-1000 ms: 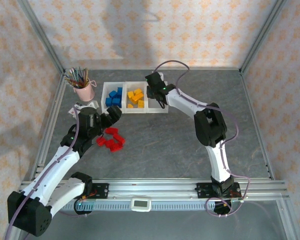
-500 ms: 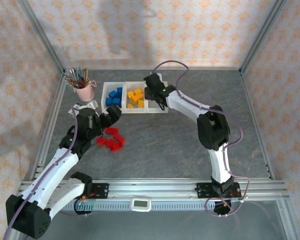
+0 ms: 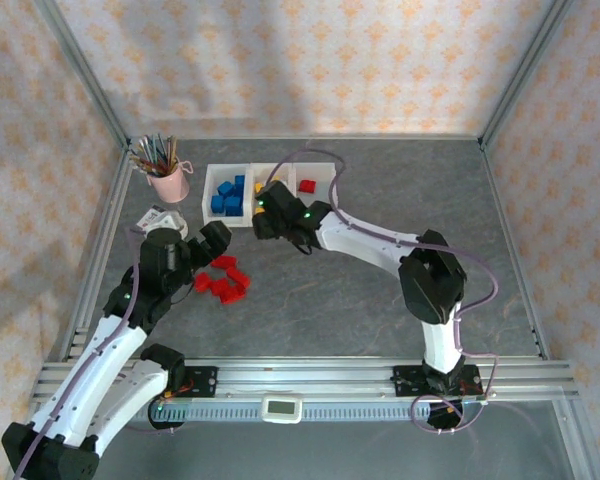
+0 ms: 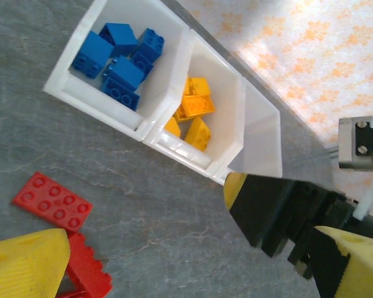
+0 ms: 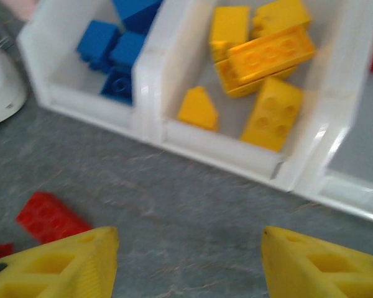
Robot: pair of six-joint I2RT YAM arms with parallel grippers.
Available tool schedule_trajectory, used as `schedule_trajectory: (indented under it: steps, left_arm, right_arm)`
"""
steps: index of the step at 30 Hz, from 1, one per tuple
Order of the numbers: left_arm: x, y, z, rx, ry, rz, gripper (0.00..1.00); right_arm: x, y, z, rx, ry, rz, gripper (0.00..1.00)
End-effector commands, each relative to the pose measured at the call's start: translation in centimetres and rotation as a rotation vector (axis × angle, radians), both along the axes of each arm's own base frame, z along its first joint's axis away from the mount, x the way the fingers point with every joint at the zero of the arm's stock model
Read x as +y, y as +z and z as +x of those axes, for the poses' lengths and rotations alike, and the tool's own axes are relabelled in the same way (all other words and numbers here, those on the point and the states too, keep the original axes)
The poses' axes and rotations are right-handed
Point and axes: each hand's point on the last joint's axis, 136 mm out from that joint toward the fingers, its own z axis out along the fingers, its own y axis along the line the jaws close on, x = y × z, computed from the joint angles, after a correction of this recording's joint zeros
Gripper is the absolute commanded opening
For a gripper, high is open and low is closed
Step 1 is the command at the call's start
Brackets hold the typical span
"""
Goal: Sort the legos into containers by color
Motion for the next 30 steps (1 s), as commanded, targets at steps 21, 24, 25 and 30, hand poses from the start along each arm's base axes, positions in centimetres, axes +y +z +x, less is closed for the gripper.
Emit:
schedule_trajectory:
  steps: [21,24,25,30]
  left_arm:
    - [4.3,-2.9,-3.9,0.091,0.19,0.065,0.99]
    - [4.3,-2.9,-3.8,0.092,0.188,0.071,0.99]
    - [4.3,-2.9,-3.8,0.092,0.188,0.072,0.99]
    - [4.0,-2.9,-3.4,0.09,0.177,0.063,0.99]
  right_arm:
    - [9.3,-8.9,-7.2,0.137,0.299,-0.105,0.6]
    - [9.5,-9.9,-7.4,0.152,0.315,-0.113,0.58]
    - [9.6,-10.0,-7.4,0.157,0.32,-0.114,0.57]
    - [9.5,-10.9,-7.4,0.166,0.322,-0.134,0.49]
